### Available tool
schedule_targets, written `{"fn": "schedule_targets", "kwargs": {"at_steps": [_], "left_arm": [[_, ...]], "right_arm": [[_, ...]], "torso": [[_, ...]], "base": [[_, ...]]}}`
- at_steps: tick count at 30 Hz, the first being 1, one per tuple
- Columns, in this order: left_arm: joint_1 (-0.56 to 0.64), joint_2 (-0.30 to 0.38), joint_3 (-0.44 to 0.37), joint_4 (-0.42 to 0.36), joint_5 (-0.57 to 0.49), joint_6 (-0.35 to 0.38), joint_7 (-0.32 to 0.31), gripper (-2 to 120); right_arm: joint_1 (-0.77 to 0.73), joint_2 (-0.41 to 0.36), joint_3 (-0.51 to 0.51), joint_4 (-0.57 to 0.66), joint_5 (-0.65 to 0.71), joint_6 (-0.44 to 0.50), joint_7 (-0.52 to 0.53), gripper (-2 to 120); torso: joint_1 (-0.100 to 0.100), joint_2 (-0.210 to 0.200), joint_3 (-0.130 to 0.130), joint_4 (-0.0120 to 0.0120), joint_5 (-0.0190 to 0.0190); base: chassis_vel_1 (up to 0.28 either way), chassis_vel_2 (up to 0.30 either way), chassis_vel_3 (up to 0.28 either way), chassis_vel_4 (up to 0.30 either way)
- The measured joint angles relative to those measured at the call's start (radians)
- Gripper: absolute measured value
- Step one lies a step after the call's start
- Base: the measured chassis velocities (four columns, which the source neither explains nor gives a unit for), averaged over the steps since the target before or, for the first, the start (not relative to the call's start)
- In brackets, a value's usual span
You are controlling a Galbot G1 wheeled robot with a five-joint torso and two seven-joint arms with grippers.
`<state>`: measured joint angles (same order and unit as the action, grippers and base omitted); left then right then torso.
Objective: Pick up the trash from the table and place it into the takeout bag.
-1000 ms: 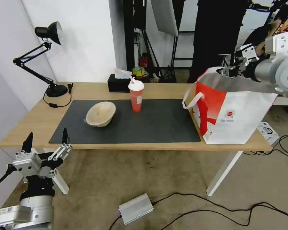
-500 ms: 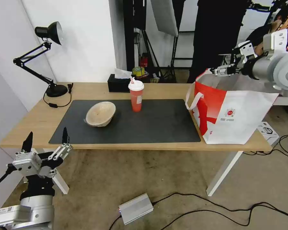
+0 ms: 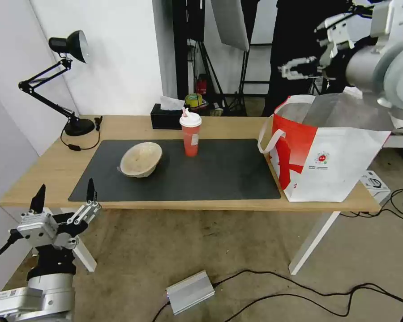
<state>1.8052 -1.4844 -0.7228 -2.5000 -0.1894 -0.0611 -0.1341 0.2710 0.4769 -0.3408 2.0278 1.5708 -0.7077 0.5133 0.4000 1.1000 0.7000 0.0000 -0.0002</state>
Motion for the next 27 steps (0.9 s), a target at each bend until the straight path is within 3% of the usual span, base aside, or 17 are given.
{"fn": "schedule_targets", "kwargs": {"at_steps": [7,14,20,27], "left_arm": [[0.000,-0.001,0.005,0.000,0.009,0.000,0.000,100],[-0.005,-0.004,0.015,0.001,0.027,0.001,0.000,100],[-0.011,-0.007,0.019,0.009,0.037,0.001,0.001,100],[-0.013,-0.010,0.021,0.012,0.046,0.001,0.002,100]], "right_arm": [[-0.110,-0.004,0.075,0.106,-0.020,0.062,0.004,100],[-0.450,-0.005,0.239,0.224,-0.140,0.179,-0.010,100],[-0.756,-0.012,0.394,0.294,-0.350,0.273,-0.090,100],[-0.913,0.017,0.418,0.346,-0.444,0.359,-0.071,100]], "torso": [[0.000,0.000,0.000,0.0000,0.0001],[0.000,0.000,0.000,0.0000,0.0004],[0.000,0.000,0.000,-0.0003,0.0004],[0.000,0.000,0.000,0.0002,0.0000]], "base": [[0.000,0.000,0.000,0.000],[0.000,0.000,0.000,0.000],[0.000,0.000,0.000,0.000],[0.000,0.000,0.000,0.000]]}}
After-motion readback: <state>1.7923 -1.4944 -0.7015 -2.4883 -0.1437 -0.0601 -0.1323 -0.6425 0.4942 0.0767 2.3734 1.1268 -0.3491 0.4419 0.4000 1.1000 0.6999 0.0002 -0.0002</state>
